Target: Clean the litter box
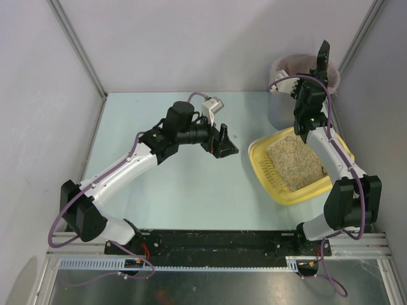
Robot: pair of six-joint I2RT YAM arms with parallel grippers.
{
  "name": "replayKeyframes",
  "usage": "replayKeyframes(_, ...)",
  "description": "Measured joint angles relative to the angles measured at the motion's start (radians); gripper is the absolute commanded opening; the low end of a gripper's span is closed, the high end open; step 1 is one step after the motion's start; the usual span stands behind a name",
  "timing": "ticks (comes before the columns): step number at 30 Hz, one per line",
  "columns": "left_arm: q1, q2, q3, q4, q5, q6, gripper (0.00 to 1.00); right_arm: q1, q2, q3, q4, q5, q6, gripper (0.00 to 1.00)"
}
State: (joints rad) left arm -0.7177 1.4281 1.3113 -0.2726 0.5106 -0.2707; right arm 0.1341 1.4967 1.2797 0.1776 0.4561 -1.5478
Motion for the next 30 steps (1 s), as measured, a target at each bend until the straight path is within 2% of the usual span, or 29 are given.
replayKeyframes(7, 0.0, 0.0, 0.0, 0.0, 0.017, -0.002, 0.99, 0.008, 0.0, -0.005, 0.085, -0.014, -0.13, 0.0)
replayKeyframes(19, 0.0, 0.0, 0.0, 0.0, 0.025, -0.009, 0.98, -0.003, -0.047, -0.08, 0.087, -0.107, -0.135, 0.0)
replayKeyframes(25, 0.0, 0.0, 0.0, 0.0, 0.026, -0.009, 0.98, 0.006, -0.081, -0.089, 0.08, -0.166, 0.101, 0.0)
replayKeyframes(30, -0.003, 0.0, 0.0, 0.0, 0.026, -0.009, 0.98, -0.097, -0.195, -0.089, 0.041, -0.301, 0.457, 0.0)
